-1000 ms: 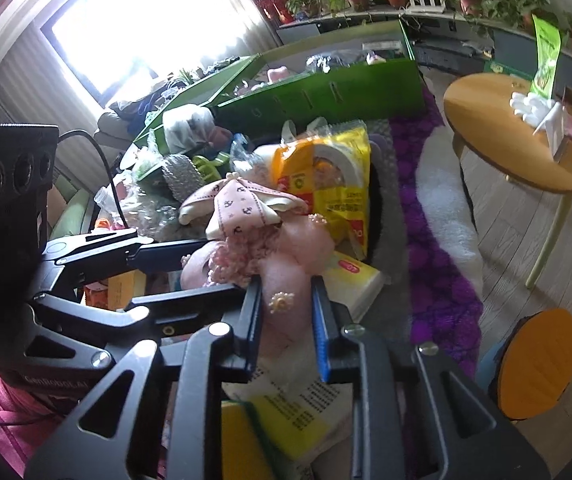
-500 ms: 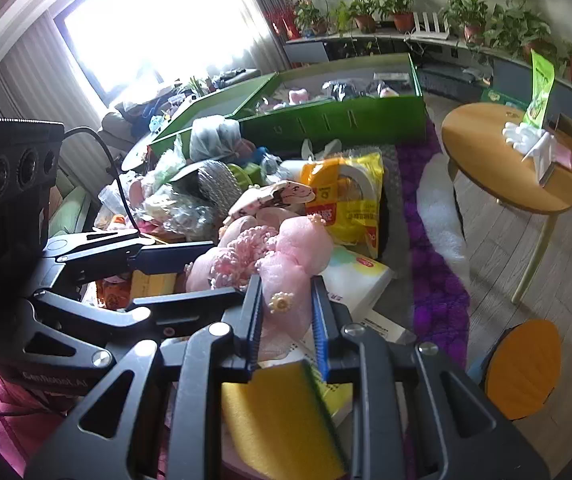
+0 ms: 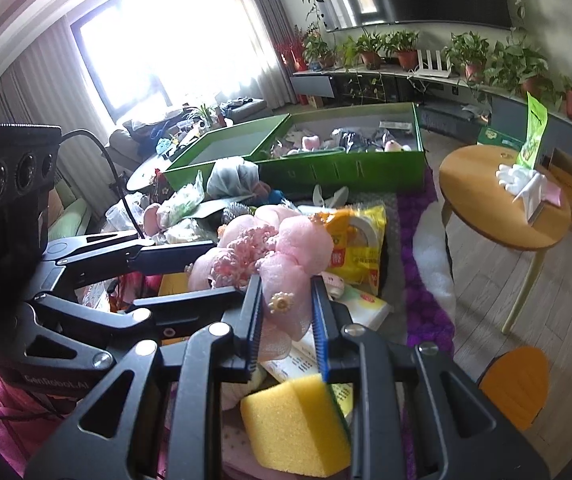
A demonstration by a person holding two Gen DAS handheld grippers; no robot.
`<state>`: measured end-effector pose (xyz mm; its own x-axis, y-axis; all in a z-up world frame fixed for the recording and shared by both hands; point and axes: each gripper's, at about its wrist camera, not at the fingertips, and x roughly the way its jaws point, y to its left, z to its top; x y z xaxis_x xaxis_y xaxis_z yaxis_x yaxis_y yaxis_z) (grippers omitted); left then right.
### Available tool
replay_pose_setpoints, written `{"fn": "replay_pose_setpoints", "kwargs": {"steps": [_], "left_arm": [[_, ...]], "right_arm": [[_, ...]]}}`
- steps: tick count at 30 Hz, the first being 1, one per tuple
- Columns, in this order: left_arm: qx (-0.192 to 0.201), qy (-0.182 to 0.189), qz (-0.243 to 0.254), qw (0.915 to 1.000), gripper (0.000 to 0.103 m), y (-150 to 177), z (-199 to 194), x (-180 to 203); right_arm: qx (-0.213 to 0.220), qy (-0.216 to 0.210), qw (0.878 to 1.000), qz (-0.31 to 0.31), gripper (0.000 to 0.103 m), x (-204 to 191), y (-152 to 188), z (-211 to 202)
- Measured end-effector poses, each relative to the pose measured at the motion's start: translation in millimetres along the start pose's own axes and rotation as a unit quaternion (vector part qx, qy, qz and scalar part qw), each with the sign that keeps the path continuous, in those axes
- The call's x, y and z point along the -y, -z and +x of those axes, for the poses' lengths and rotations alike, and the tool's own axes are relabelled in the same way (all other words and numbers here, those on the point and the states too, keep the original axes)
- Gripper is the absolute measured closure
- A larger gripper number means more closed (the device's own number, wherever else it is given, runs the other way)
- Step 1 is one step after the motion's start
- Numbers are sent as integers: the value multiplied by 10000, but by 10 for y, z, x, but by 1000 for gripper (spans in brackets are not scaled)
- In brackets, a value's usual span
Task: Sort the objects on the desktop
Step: 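Lift the pink plush item off the pile toward the green box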
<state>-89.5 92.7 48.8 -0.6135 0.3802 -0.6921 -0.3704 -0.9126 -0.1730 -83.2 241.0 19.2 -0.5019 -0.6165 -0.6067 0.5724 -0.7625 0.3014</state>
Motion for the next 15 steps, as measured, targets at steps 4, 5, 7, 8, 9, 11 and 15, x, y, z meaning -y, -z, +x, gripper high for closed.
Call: {"fn": "replay_pose_setpoints", "kwargs": {"steps": [4, 5, 7, 8, 9, 11, 15], "left_arm": [[80, -81, 14, 9999, 55, -70, -10, -48], [100, -97, 13, 9999, 55, -85, -11, -63], [132, -119, 3, 9998, 55, -109, -19, -102], [152, -129, 5, 9998, 55, -126, -23, -120], [171, -142, 11, 9998, 55, -142, -30, -134], [228, -178, 29, 9996, 55, -185, -44, -159], [350, -257, 70, 9990, 55, -282, -85, -226]], "right_arm": [[46, -5, 10000, -87, 81, -7, -77, 28], [52, -7, 9999, -105, 81, -13, -97, 33], [67, 0, 9999, -152, 81, -23, -147, 47], [72, 3, 9998, -171, 81, -27, -171, 54], [80, -4, 9998, -187, 81, -32, -197, 61], [113, -18, 9997, -215, 81, -37, -254, 74], [202, -61, 9994, -286, 81, -47, -378, 101]]}}
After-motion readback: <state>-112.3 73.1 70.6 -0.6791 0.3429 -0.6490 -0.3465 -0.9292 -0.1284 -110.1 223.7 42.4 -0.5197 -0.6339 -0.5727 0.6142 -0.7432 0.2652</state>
